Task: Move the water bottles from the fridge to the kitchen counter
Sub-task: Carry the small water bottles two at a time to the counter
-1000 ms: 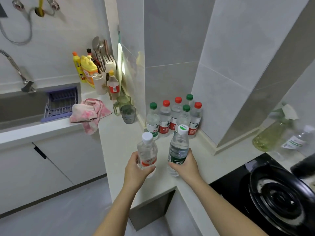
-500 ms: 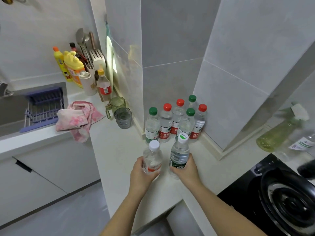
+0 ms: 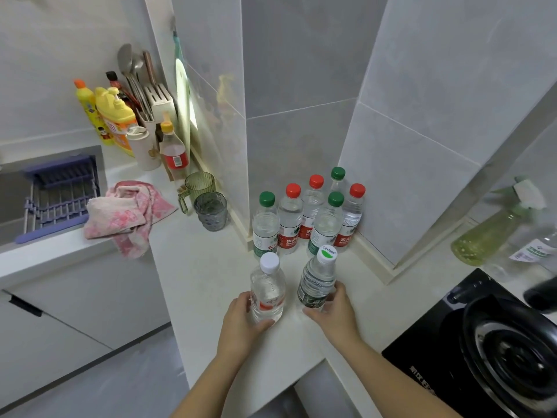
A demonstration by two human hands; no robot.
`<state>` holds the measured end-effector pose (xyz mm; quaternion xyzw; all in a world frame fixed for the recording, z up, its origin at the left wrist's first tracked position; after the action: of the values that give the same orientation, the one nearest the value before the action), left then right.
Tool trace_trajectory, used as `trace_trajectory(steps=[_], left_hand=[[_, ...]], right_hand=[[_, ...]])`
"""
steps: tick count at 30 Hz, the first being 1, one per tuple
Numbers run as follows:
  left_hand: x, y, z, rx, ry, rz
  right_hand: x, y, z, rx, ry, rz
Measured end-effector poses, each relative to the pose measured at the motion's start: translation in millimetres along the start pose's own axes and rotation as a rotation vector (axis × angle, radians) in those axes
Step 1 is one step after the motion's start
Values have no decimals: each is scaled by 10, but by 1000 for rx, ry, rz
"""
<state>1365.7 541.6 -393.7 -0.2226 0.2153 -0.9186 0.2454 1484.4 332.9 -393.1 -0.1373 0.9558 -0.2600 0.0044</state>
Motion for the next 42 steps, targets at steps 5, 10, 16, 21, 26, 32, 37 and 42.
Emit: trace_trajectory(steps=[5, 10, 16, 21, 26, 32, 37, 42], left_hand=[[-186, 62, 154, -24, 0, 7], [-388, 174, 307, -61, -14, 35], [-557, 252, 371, -62, -60, 79], [-683, 304, 405, -4, -78, 65], [-772, 307, 488, 90, -55, 36], [-828, 335, 524, 0, -46, -1], [-812, 326, 542, -25, -55, 1], [-791, 311, 544, -63, -73, -10]], right_hand=[[-212, -6, -81, 30, -6, 4], [-494, 20, -166, 66, -16, 30], [-696, 51, -189, 132, -29, 5], [-809, 91, -189, 108, -24, 20], [-941, 159, -164, 63, 12, 19], [-992, 194, -110, 97, 36, 42], [-955, 198, -141, 103, 21, 44], [-948, 172, -235, 168, -7, 4]])
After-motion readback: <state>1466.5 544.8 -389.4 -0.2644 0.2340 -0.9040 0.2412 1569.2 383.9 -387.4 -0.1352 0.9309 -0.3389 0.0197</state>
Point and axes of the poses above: each hand's wrist, its own x-axis away from the middle knuckle, its own y-axis out of the palm, z = x × y, the point moved 8 cm from there along -x, towards the middle knuckle, and after that the axes turned 9 degrees about -y, right-handed, at the moved point
